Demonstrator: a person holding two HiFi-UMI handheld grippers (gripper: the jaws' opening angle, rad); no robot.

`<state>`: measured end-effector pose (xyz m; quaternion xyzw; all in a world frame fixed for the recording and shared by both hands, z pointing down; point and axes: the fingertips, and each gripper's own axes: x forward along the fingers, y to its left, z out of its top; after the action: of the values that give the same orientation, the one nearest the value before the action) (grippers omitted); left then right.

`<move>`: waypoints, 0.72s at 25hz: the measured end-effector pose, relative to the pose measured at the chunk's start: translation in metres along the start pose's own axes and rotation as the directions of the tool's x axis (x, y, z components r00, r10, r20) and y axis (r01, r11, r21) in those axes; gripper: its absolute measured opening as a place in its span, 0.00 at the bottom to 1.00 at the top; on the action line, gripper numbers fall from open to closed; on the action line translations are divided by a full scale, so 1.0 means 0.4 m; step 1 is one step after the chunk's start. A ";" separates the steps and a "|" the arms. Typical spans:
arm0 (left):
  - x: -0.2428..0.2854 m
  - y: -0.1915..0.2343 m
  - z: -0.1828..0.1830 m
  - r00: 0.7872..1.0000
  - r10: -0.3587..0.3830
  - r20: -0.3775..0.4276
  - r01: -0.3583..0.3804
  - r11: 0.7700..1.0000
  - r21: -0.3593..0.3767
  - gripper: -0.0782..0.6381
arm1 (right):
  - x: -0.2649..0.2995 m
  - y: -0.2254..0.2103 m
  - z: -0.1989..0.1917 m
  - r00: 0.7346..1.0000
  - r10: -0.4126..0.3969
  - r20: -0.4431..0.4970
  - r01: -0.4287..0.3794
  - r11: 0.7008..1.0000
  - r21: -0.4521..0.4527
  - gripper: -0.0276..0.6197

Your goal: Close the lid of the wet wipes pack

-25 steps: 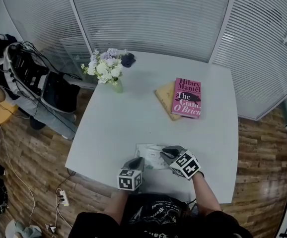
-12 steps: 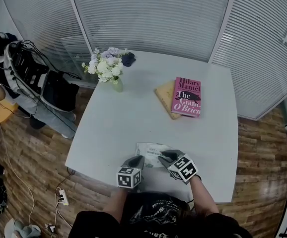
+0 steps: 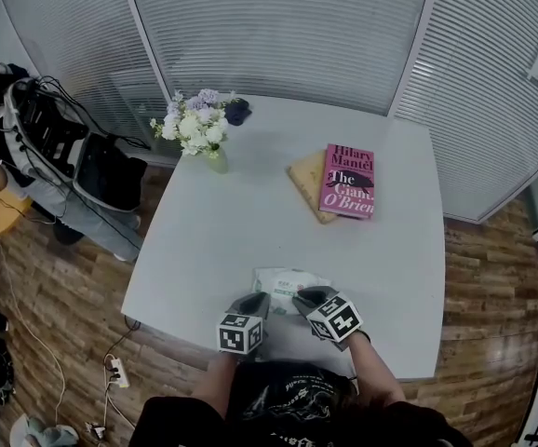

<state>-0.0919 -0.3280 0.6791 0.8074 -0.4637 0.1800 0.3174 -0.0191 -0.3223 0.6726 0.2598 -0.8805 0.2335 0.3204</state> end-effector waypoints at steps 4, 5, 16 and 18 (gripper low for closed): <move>-0.001 -0.002 -0.001 1.000 -0.007 -0.005 0.007 1.000 0.008 0.13 | -0.001 -0.013 0.003 1.000 0.001 -0.001 -0.001 0.997 0.077 0.05; -0.002 -0.003 -0.002 1.000 -0.009 -0.007 0.009 1.000 0.010 0.13 | 0.000 -0.011 0.005 1.000 0.013 0.001 -0.013 0.994 0.104 0.04; -0.007 -0.007 0.001 1.000 -0.014 -0.011 0.014 0.999 0.033 0.13 | 0.027 0.009 0.007 0.999 0.007 -0.044 -0.002 0.995 0.101 0.04; -0.009 -0.009 -0.001 1.000 -0.014 -0.011 0.015 0.999 0.034 0.13 | 0.029 0.013 0.004 0.999 0.008 -0.052 -0.003 0.996 0.093 0.04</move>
<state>-0.0906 -0.3243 0.6761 0.8150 -0.4530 0.1898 0.3075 -0.0307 -0.3229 0.6782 0.2659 -0.8608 0.2817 0.3302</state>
